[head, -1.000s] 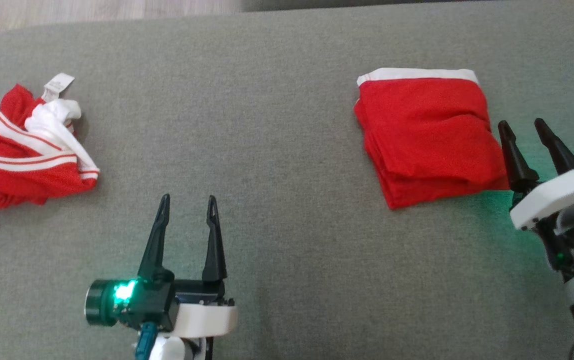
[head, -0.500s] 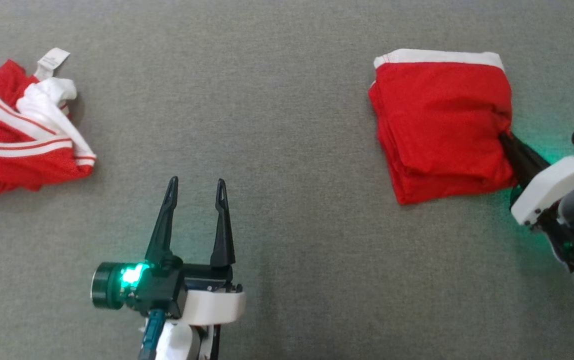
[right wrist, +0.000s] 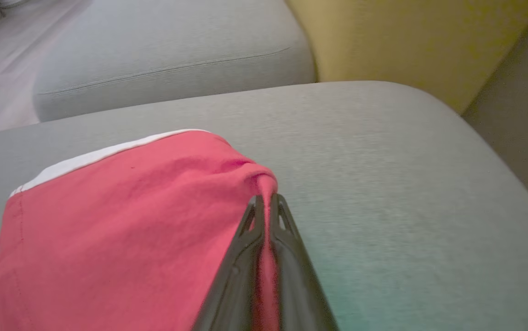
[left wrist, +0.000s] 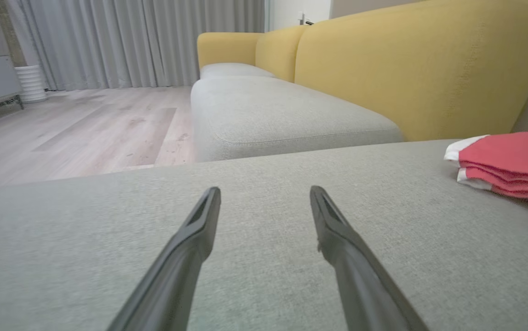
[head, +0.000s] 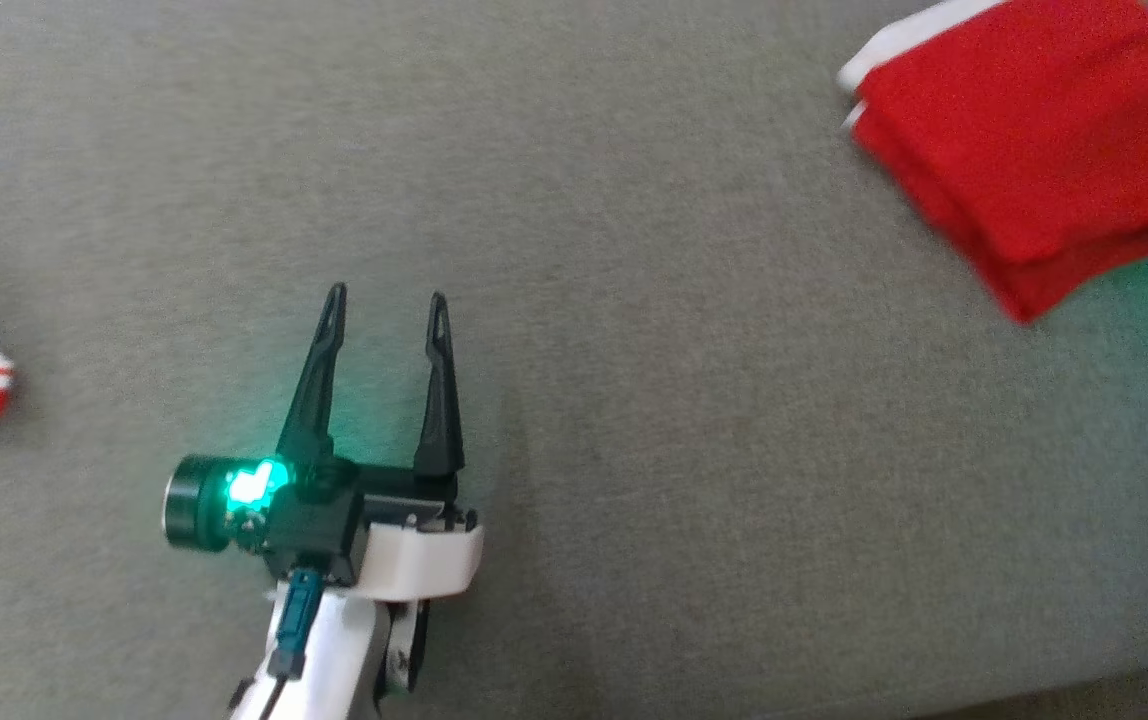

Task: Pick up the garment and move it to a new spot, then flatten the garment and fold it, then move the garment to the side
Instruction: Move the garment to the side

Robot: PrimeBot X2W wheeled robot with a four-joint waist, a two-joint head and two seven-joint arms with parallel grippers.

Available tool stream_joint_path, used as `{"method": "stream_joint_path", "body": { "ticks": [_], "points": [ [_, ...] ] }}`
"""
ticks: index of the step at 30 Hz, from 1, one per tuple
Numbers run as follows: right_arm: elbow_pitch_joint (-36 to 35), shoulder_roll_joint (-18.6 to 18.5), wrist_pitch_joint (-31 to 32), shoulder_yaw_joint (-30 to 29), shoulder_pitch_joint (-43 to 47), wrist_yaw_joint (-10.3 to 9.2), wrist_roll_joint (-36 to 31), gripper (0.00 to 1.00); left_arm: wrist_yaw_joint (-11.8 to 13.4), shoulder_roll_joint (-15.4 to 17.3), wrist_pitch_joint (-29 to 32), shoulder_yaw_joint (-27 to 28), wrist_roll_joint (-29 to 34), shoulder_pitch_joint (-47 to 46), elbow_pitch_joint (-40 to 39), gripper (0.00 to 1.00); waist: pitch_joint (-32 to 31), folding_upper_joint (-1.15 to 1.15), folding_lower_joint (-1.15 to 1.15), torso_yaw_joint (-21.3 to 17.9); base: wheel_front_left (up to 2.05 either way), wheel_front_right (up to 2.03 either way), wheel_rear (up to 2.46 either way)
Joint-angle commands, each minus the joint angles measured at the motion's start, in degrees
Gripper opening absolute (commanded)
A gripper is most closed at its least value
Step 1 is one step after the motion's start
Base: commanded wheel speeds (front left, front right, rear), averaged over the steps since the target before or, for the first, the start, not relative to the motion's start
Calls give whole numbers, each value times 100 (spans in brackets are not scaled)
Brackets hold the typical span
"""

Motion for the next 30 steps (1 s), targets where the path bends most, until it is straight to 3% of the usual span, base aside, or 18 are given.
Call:
{"method": "stream_joint_path", "body": {
  "ticks": [1,12,13,14,22,26,30],
  "points": [
    [-6,-275,-90,-98,-86,-4,-11,0,-19,27,-29,152,81,-131,-169,100,365,0,-1,-334,0,0,0],
    [705,-423,-524,-733,-560,-4,-243,0,-149,145,-29,81,307,-501,-85,100,926,0,-1,-817,0,0,0],
    [785,-402,-567,-782,-605,-4,-330,76,-159,154,-29,69,320,-525,-72,100,953,0,-1,-846,0,0,0],
    [871,-377,-621,-835,-651,-4,-434,100,-167,159,-29,58,331,-548,-54,100,966,0,-1,-862,0,0,0],
    [1148,-10,-870,-1009,-723,-4,-1002,100,-178,142,-29,41,266,-573,74,100,654,0,-1,-761,0,0,0],
    [912,240,-1154,-977,-443,-4,-1150,100,-140,98,-29,79,114,-449,133,100,196,0,-1,-538,0,0,0],
    [470,716,-1486,-797,228,-4,-1164,100,-108,44,-29,144,-110,-252,240,100,-356,0,-1,-215,0,0,0]
  ]
}}
